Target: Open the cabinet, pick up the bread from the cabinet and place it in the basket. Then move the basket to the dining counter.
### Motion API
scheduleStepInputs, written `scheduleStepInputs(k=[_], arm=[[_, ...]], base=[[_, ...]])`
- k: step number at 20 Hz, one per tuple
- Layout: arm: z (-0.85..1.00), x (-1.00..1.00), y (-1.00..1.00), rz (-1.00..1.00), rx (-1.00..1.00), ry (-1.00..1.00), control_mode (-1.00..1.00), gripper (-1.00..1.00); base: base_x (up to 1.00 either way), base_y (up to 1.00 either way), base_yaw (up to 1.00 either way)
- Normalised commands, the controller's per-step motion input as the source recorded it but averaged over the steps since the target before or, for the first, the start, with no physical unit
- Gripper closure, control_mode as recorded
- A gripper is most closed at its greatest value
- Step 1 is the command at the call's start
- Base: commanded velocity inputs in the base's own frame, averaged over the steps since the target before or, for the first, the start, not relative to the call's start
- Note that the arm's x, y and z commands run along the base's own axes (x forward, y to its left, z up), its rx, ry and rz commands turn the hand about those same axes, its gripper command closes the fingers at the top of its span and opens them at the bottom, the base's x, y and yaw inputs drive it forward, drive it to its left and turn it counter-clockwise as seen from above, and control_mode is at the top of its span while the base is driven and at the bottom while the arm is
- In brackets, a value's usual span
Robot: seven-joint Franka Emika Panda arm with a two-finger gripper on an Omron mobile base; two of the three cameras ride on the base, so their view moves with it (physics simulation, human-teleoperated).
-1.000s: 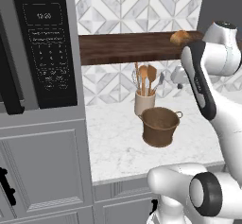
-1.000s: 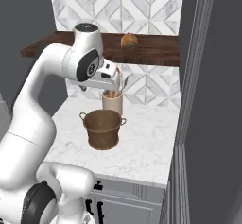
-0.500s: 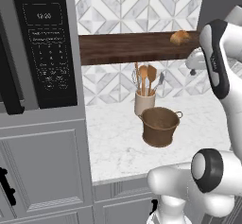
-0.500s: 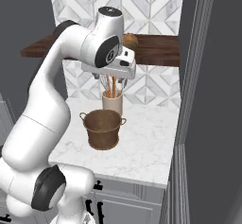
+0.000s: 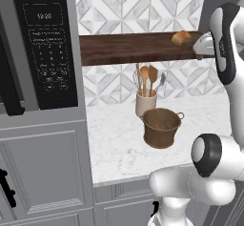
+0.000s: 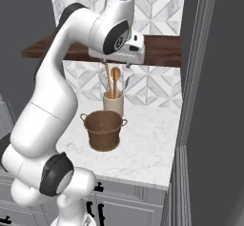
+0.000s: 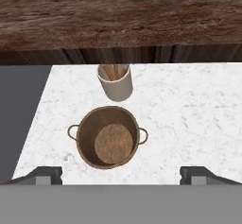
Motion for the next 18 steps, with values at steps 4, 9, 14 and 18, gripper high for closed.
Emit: scheduleStepInputs(k=[4, 9, 14, 18], arm=[[0.38, 0.01, 0.00, 0.03, -0.01, -0.33, -1.00, -1.00], [0.02, 0.46, 0.00, 0.03, 0.00, -0.06, -1.00, -1.00], [0.00, 0.62, 0.00, 0.00, -0.05, 0.00, -1.00, -1.00], [0.06, 0.39, 0.09, 0.00, -0.07, 0.00, -1.00, -1.00]], base=[[0.00, 0.00, 0.00], [0.00, 0.00, 0.00], [0.00, 0.00, 0.00], [0.00, 0.00, 0.00]])
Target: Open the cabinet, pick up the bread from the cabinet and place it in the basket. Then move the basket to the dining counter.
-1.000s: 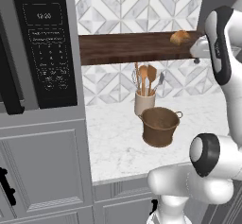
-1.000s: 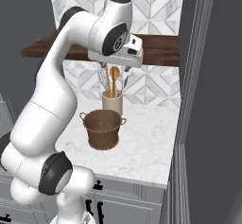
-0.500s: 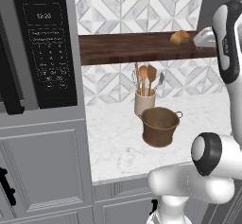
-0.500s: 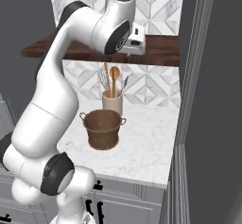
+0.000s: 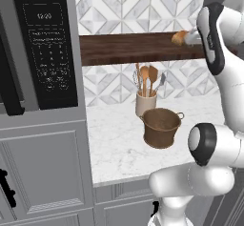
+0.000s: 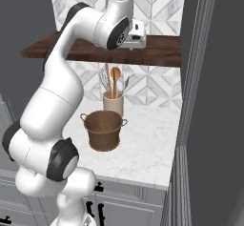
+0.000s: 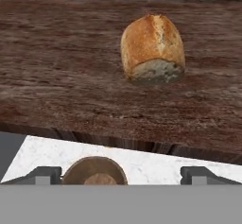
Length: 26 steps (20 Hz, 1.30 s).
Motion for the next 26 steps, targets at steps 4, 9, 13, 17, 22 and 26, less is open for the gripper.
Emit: scheduleStepInputs(k=[4, 9, 13, 17, 22, 26], arm=[[0.00, 0.49, 0.02, 0.00, -0.01, 0.00, -1.00, -1.00], [0.00, 0.50, 0.00, 0.00, 0.00, 0.04, -1.00, -1.00], [-0.01, 0.36, 0.00, 0.00, 0.00, 0.00, -1.00, -1.00], [0.00, 0.28, -0.04, 0.00, 0.00, 0.00, -1.00, -1.00], [-0.02, 0.18, -0.19, 0.00, 0.01, 0.00, -1.00, -1.00], [-0.19, 0.20, -0.19, 0.00, 0.03, 0.01, -1.00, -1.00]], base=[[0.00, 0.00, 0.00], [0.00, 0.00, 0.00], [0.00, 0.00, 0.00], [0.00, 0.00, 0.00], [0.00, 0.00, 0.00], [0.00, 0.00, 0.00]])
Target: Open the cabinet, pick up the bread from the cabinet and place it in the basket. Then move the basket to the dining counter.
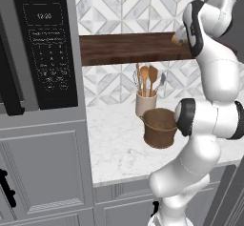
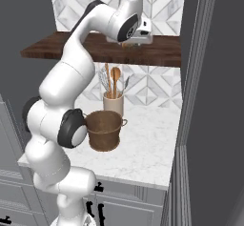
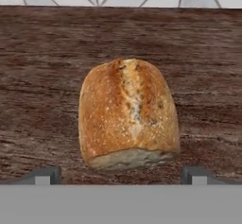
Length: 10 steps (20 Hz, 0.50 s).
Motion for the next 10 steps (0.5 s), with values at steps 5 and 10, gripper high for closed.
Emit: scheduleStepInputs(k=[5, 10], arm=[[-0.28, 0.27, 0.00, 0.00, 0.00, 0.03, -1.00, -1.00], [-0.03, 0.17, 0.00, 0.00, 0.00, 0.00, -1.00, -1.00]], base=[[0.00, 0.00, 0.00], [0.00, 0.00, 0.00]])
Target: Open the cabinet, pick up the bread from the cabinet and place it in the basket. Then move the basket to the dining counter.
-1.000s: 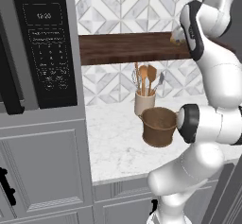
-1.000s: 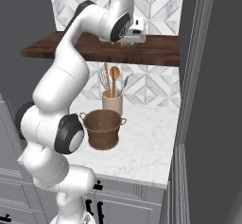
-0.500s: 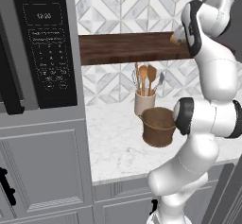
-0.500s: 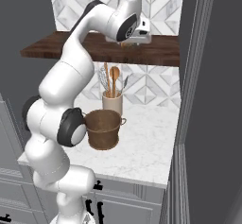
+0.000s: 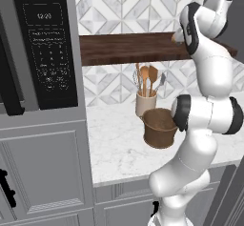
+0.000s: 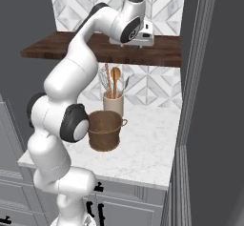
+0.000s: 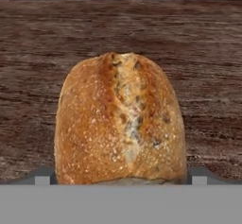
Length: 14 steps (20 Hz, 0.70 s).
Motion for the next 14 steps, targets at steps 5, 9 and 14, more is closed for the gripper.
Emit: scheduleStepInputs(k=[5, 9, 14], arm=[[0.00, 0.26, 0.00, 0.00, 0.00, 0.00, -1.00, -1.00], [0.00, 0.16, 0.01, 0.00, 0.00, 0.00, -1.00, -1.00], [0.03, 0.05, 0.02, 0.00, 0.00, -0.01, -1.00, -1.00]], base=[[0.00, 0.00, 0.00], [0.00, 0.00, 0.00], [0.00, 0.00, 0.00]])
